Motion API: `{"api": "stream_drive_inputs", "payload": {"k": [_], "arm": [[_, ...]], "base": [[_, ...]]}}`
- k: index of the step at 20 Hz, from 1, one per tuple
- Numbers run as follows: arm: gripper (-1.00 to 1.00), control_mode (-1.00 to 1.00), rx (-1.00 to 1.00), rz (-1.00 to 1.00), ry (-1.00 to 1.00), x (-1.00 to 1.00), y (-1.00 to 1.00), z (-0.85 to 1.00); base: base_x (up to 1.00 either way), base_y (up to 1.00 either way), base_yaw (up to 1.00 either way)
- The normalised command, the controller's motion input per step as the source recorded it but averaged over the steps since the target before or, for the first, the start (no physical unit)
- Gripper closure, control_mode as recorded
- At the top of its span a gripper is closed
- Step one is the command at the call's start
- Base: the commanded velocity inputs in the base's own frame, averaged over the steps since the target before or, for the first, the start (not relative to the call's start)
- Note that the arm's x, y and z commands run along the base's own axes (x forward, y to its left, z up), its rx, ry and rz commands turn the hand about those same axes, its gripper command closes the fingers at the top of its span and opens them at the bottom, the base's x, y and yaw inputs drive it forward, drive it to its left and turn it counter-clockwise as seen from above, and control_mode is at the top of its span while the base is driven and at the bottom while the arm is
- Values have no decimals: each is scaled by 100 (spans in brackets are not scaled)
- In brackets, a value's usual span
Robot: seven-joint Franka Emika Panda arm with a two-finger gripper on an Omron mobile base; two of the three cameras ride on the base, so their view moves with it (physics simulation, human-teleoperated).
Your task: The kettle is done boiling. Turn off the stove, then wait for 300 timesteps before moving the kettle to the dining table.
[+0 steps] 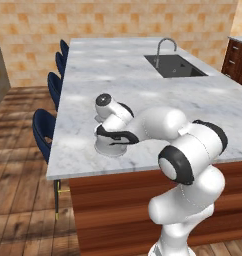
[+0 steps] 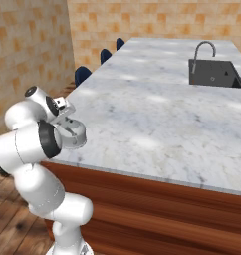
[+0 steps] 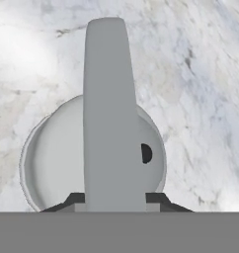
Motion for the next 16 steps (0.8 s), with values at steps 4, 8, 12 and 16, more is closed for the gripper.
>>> {"api": "stream_drive_inputs", "payload": {"k": [4, 8, 12, 16], "arm": [[100, -100, 0, 0, 0, 34, 26, -13], [100, -100, 0, 0, 0, 34, 27, -13], [100, -100, 0, 0, 1, 33, 27, -13], [-100, -100, 0, 0, 3, 27, 30, -13]], "base": [[0, 0, 0], [0, 0, 0], [0, 0, 0], [0, 0, 0]]}}
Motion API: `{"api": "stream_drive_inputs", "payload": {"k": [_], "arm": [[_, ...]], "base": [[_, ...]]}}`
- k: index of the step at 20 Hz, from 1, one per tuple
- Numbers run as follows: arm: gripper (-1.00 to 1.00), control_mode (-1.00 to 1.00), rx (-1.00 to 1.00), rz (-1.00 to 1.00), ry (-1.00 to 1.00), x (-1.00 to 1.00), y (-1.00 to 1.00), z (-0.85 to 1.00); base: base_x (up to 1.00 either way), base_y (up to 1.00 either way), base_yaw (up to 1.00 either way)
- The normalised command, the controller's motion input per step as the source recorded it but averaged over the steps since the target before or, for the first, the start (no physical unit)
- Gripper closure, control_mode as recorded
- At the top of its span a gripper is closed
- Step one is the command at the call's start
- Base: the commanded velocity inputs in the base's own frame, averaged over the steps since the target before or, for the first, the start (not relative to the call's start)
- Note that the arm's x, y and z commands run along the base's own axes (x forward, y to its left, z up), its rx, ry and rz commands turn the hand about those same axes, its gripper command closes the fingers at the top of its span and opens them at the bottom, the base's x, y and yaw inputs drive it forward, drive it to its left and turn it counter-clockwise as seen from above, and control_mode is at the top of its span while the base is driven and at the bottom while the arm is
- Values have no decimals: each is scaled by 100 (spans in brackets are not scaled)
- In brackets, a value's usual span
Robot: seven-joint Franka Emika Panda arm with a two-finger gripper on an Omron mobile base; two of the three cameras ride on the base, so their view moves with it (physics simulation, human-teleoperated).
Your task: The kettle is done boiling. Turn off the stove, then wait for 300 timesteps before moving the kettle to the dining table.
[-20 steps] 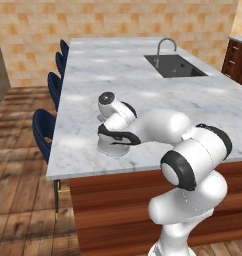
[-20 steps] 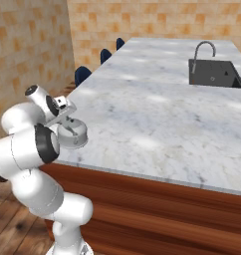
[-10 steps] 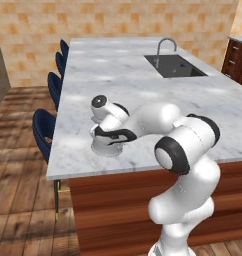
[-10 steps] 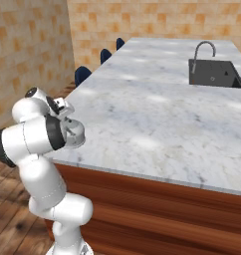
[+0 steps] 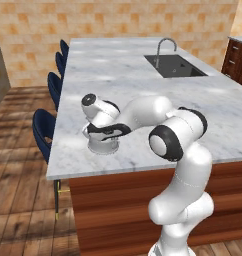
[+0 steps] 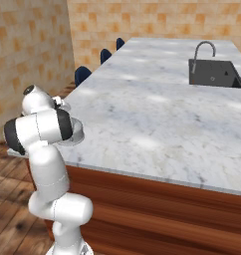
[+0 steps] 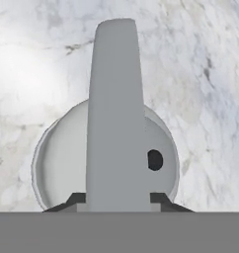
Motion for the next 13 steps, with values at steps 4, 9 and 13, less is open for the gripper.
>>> {"api": "stream_drive_inputs", "payload": {"k": [4, 9, 13], "arm": [[-100, -100, 0, 0, 0, 12, 15, -3], [-100, -100, 0, 0, 0, 3, 3, 0], [-100, -100, -2, 0, 0, 0, 4, 1]], "base": [[0, 0, 0], [0, 0, 0], [0, 0, 0]]}}
